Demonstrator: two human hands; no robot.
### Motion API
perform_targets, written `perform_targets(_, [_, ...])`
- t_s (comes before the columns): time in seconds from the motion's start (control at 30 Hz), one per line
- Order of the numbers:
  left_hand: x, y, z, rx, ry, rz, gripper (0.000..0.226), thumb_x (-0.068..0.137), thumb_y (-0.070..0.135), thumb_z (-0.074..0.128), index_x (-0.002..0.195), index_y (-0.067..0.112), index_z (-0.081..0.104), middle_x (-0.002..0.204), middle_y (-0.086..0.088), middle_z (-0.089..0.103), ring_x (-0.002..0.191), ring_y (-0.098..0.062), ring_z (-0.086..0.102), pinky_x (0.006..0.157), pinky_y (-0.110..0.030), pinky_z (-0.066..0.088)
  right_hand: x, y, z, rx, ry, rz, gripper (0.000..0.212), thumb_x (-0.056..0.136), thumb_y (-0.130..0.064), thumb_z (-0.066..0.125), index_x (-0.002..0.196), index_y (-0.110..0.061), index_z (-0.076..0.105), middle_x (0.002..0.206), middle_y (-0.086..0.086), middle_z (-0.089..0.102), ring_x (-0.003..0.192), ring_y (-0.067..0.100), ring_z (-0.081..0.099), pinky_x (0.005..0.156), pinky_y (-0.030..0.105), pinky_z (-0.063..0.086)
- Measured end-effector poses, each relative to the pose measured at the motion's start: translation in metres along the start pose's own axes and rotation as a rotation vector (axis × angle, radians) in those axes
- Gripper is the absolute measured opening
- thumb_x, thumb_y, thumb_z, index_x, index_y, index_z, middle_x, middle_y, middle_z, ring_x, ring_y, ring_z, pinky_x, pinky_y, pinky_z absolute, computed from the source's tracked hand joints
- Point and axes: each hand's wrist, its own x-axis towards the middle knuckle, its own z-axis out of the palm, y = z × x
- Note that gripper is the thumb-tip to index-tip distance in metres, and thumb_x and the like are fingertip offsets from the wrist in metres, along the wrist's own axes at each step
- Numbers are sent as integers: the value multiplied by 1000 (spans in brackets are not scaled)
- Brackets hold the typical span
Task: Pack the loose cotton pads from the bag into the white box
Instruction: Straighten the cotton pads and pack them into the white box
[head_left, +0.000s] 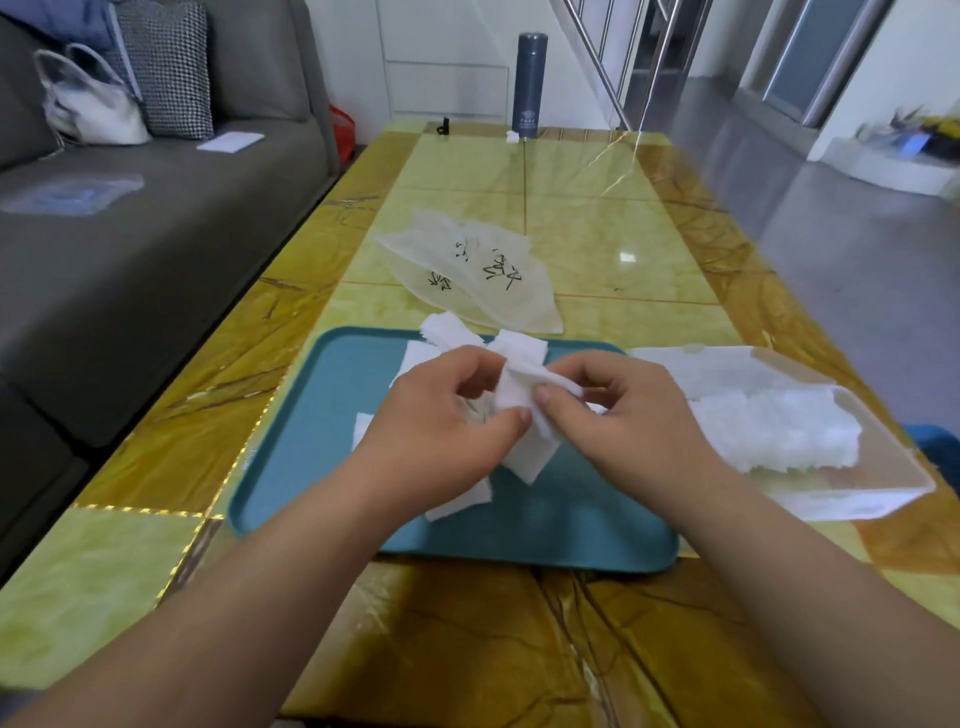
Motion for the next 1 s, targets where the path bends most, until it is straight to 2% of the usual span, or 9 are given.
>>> perform_targets(0.1, [5, 2, 2, -137, 6, -10, 14, 89, 29, 77, 89, 15, 74, 83, -6, 72, 71, -15, 62, 64, -21, 45, -2, -5, -2, 130, -21, 6, 11, 94, -16, 72, 85, -21, 77, 84, -3, 76, 82, 21, 71, 73, 32, 55])
perform_targets(0.17, [5, 3, 1, -210, -21, -15, 17, 90, 29, 76, 88, 12, 73, 85, -15, 71, 68, -14, 57, 64, -27, 44, -3, -5, -1, 185, -21, 18, 9, 95, -17, 72, 88, -20, 77, 84, 1, 77, 81, 23, 72, 72, 35, 56])
perform_targets(0.27, [3, 3, 0, -264, -117, -71, 17, 87, 29, 81, 101, 24, 73, 90, -2, 77, 77, -10, 68, 70, -26, 54, -3, -4, -1, 281, 9, 87, 8, 96, -16, 72, 90, -18, 77, 84, 5, 78, 76, 16, 71, 74, 39, 58])
perform_targets(0.43, [3, -8, 9, 22, -147, -106, 40, 76, 37, 88, 106, 33, 62, 100, 15, 70, 87, -2, 68, 71, -10, 51, -4, 1, 1, 321, 70, 166, 5, 93, -25, 74, 91, -22, 76, 91, 14, 76, 80, 22, 69, 80, 50, 59])
perform_targets(0.53, [4, -8, 18, 52, -148, -84, 31, 77, 40, 84, 96, 35, 61, 98, 17, 68, 86, -1, 67, 79, -22, 56, -2, -1, -2, 332, 150, 165, 10, 87, -31, 76, 91, -22, 77, 92, 6, 77, 92, 25, 73, 85, 48, 58])
perform_targets(0.67, [1, -6, 22, 179, -236, -119, 54, 82, 40, 77, 132, 40, 56, 116, 19, 62, 97, -5, 64, 95, -34, 56, 0, -2, -10, 299, 232, 152, 12, 94, -26, 74, 87, -17, 74, 75, -6, 64, 70, 9, 56, 66, 22, 47])
perform_targets(0.77, [-1, -2, 29, 384, -250, -113, 67, 85, 48, 74, 145, 34, 48, 133, 13, 57, 116, -14, 61, 99, -37, 51, 0, 0, -9, 306, 245, 192, 12, 95, -24, 72, 88, -16, 73, 75, 7, 63, 69, 12, 55, 63, 25, 48])
perform_targets(0.9, [3, 4, 44, 439, -211, -68, 54, 85, 40, 69, 136, 33, 55, 125, 7, 64, 117, -22, 61, 96, -41, 52, -1, -4, -9, 203, 235, 137, 7, 95, -23, 71, 90, -20, 74, 84, 14, 75, 68, 25, 63, 62, 29, 52])
perform_targets(1.0, [6, 3, 46, 420, -236, -108, 31, 79, 35, 67, 109, 35, 63, 103, 9, 70, 103, -23, 63, 89, -42, 54, -3, -6, -10, 318, 210, 189, 7, 96, -22, 71, 92, -17, 75, 89, 15, 77, 72, 19, 66, 66, 30, 52])
